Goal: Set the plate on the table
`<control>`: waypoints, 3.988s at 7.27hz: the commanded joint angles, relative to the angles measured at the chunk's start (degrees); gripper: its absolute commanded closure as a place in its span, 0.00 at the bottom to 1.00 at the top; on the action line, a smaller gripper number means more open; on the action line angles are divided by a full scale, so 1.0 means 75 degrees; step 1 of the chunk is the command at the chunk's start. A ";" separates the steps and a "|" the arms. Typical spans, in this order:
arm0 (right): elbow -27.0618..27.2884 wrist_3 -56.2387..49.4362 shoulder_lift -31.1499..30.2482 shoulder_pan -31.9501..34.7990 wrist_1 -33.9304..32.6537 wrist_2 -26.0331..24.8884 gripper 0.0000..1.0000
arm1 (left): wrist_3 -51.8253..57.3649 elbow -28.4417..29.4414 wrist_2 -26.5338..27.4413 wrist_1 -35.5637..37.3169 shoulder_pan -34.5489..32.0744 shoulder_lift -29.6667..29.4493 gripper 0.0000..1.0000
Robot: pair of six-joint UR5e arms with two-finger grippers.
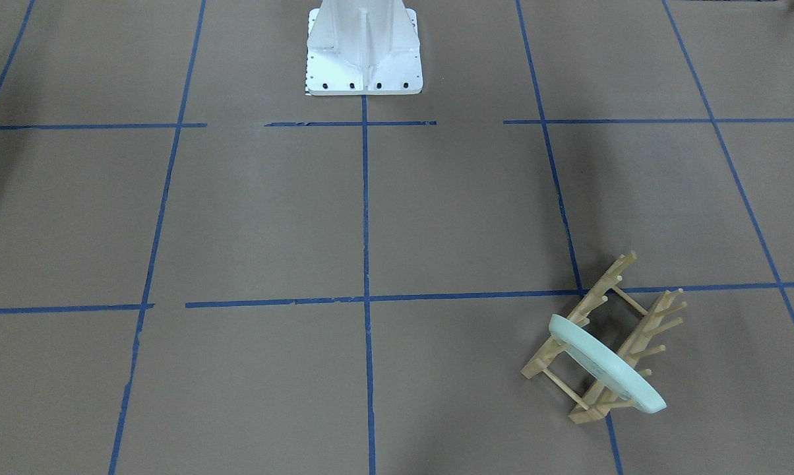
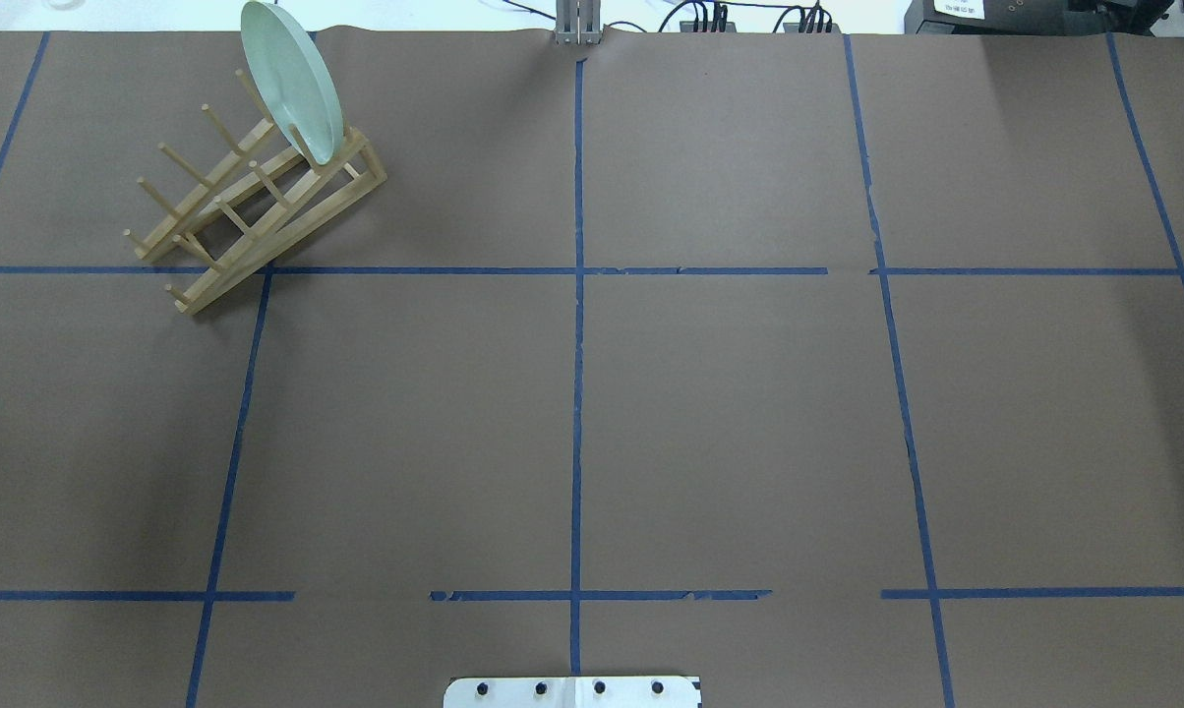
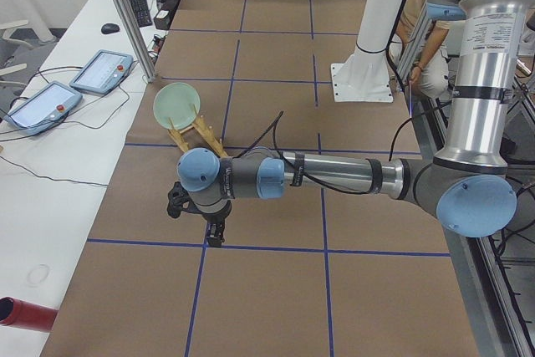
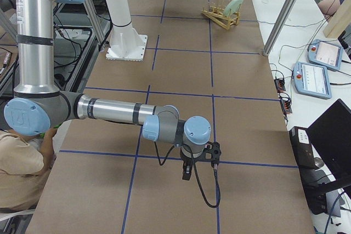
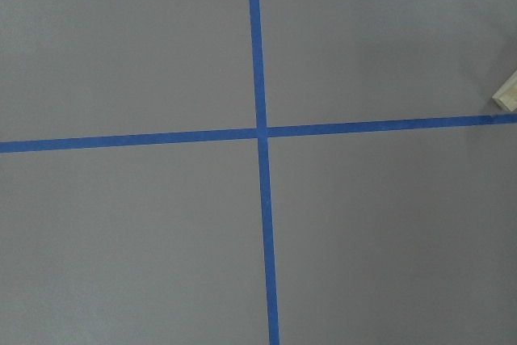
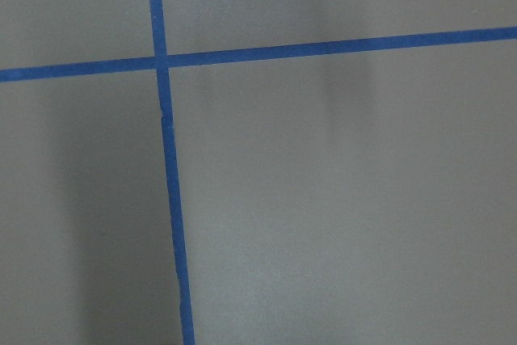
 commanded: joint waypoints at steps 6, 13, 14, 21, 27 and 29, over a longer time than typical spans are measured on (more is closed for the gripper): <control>0.0000 0.0000 -0.0009 0.0000 0.0000 0.0000 0.00 | 0.0042 -0.0133 0.0396 -0.0042 0.0012 0.0001 0.00; 0.0000 0.0000 -0.0009 0.0000 0.0000 0.0000 0.00 | -0.8237 0.0309 -0.0950 -0.5857 0.1100 -0.0582 0.00; 0.0000 0.0000 -0.0009 0.0000 0.0000 0.0000 0.00 | -0.9681 0.0463 -0.0729 -0.6505 0.1682 -0.1142 0.00; 0.0012 0.0000 -0.0009 0.0000 0.0000 0.0000 0.00 | -1.5314 0.2383 0.3879 -0.9081 0.3855 -0.3770 0.00; 0.0012 0.0000 -0.0009 0.0000 0.0000 0.0000 0.00 | -1.5238 0.2609 0.3867 -0.8691 0.3867 -0.4229 0.55; 0.0012 0.0000 -0.0009 0.0000 0.0000 0.0000 0.00 | -1.5227 0.2609 0.3867 -0.8680 0.3891 -0.4276 1.00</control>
